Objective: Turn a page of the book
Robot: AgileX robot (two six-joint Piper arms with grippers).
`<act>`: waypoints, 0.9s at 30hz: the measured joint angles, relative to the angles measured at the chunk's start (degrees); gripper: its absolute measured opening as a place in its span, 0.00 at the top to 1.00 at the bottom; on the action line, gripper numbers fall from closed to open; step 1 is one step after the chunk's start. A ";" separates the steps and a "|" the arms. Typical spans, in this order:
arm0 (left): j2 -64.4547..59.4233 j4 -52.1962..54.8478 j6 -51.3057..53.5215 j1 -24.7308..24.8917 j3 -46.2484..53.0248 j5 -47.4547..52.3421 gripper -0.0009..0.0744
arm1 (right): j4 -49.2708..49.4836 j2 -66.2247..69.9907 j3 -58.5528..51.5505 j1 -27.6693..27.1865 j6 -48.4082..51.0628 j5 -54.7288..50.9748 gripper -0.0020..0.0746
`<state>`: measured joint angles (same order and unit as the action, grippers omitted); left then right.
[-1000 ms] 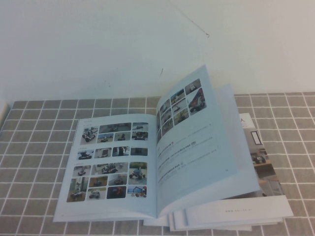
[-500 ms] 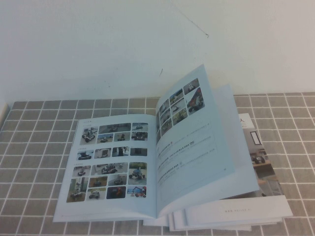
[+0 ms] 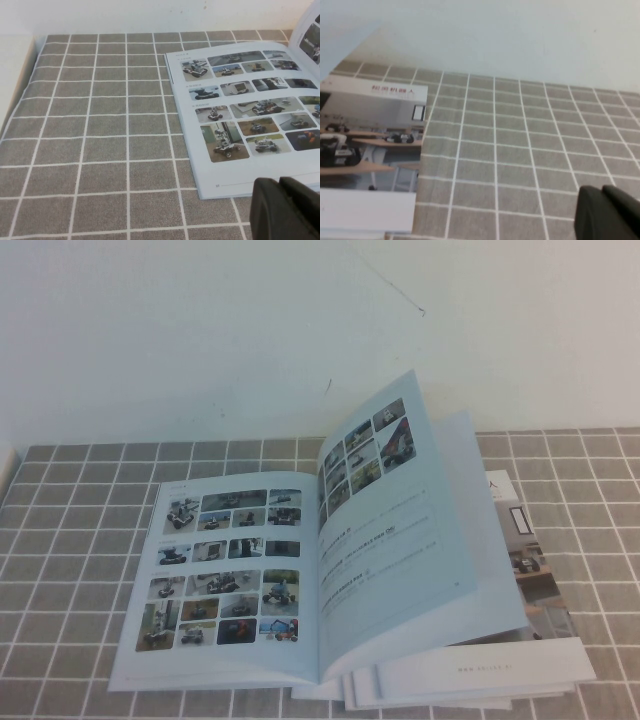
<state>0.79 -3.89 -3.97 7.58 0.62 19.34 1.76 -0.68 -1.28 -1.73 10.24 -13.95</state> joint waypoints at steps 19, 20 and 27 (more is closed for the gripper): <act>0.00 0.00 0.00 0.00 0.00 0.00 0.99 | 4.27 0.00 0.00 -0.85 0.00 -5.84 0.98; 0.00 0.00 0.00 0.00 0.00 0.00 0.99 | 4.27 0.00 0.00 -1.40 0.00 -5.84 0.98; 0.00 0.00 0.00 0.00 0.00 0.00 0.99 | 4.27 0.00 0.00 -2.88 0.00 -5.93 0.98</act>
<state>0.79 -3.89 -3.97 7.58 0.62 19.34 6.04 -0.68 -1.28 -4.61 10.24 -19.88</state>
